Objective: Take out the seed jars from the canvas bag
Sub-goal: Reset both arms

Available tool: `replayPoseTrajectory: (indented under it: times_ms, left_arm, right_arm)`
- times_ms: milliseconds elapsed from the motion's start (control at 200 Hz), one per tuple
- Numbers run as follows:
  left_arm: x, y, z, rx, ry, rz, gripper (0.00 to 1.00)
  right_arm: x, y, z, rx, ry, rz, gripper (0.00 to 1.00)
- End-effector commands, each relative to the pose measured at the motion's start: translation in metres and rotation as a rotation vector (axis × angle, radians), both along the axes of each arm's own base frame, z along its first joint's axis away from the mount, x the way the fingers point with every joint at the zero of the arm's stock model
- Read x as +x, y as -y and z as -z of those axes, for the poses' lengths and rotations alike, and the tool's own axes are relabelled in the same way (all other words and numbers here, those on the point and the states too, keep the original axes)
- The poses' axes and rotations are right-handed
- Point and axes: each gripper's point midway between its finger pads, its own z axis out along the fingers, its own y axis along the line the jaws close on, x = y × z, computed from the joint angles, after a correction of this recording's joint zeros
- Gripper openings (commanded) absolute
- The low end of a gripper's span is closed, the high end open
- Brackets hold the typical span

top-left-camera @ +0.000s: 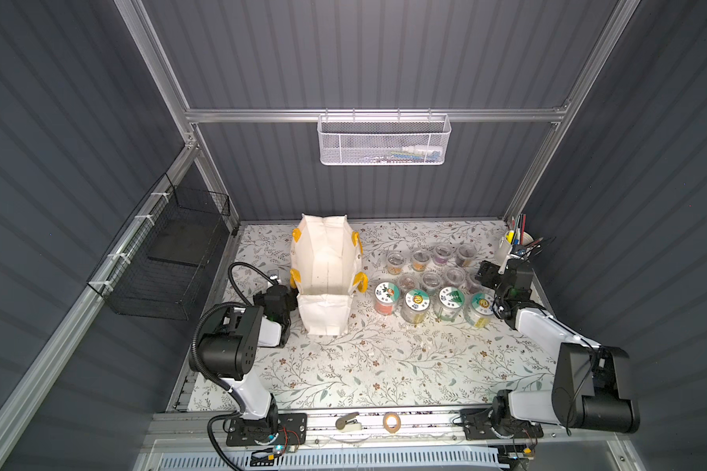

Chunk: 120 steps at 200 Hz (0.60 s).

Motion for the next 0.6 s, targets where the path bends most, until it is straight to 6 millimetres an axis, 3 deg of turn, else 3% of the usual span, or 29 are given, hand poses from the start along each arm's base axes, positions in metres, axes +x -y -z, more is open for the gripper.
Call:
replayPoseTrajectory:
  times_ms: [0,195,390,595]
  left_arm:
    - [0.006,-0.001,-0.013,0.002,0.048,0.004,1.00]
    - [0.006,-0.001,-0.013,0.003,0.048,0.004,1.00]
    - [0.006,-0.001,-0.013,0.003,0.049,0.004,1.00]
    - [0.005,-0.001,-0.013,0.003,0.048,0.004,1.00]
  right_arm:
    - [-0.008,0.009,0.004,-0.052,0.021,0.035,0.88]
    - [-0.016,0.005,0.022,-0.053,0.084,0.015,0.91]
    - [-0.019,0.004,0.019,-0.058,0.115,0.010,0.99]
    - [-0.017,0.000,0.020,-0.067,0.115,-0.009,0.99]
